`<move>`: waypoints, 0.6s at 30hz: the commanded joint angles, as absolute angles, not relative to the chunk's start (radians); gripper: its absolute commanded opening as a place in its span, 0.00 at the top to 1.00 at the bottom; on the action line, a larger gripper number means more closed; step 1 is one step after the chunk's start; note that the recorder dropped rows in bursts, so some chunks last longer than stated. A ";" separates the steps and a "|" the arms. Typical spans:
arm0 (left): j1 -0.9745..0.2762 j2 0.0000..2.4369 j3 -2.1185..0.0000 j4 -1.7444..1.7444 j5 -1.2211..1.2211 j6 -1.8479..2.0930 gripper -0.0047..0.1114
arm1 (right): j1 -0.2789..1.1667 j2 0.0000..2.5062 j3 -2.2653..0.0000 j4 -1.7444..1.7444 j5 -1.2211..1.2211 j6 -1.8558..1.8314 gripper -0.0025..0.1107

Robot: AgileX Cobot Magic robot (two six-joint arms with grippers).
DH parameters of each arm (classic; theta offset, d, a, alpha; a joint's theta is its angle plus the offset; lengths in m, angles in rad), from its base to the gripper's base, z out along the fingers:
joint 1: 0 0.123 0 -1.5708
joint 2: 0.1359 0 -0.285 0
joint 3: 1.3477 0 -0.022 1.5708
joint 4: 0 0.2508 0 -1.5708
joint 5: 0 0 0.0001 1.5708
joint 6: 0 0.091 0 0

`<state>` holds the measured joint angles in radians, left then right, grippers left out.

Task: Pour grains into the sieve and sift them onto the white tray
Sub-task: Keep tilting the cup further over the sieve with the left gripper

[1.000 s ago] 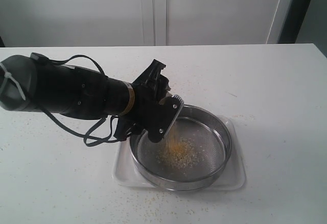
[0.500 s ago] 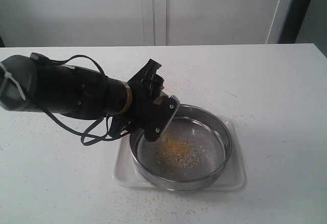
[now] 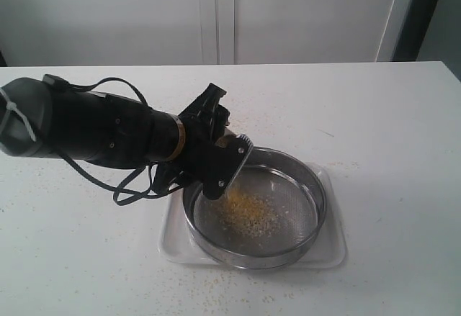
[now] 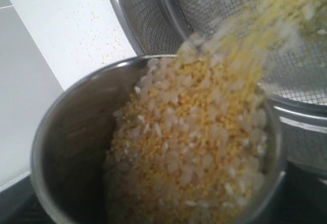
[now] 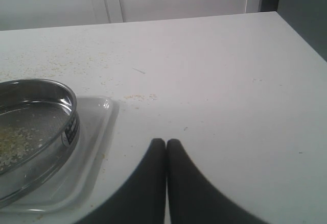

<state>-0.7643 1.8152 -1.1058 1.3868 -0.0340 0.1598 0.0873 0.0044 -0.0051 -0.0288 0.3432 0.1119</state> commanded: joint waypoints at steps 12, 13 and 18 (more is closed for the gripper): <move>-0.813 1.805 -1.112 1.399 0.015 0.227 0.96 | 0.082 0.000 0.000 -0.031 0.335 0.112 0.98; -0.813 1.805 -1.112 1.399 0.026 0.227 0.96 | 0.082 0.000 0.000 -0.031 0.335 0.112 0.98; -0.813 1.805 -1.112 1.399 0.077 0.227 0.96 | 0.082 0.000 0.000 -0.031 0.335 0.112 0.98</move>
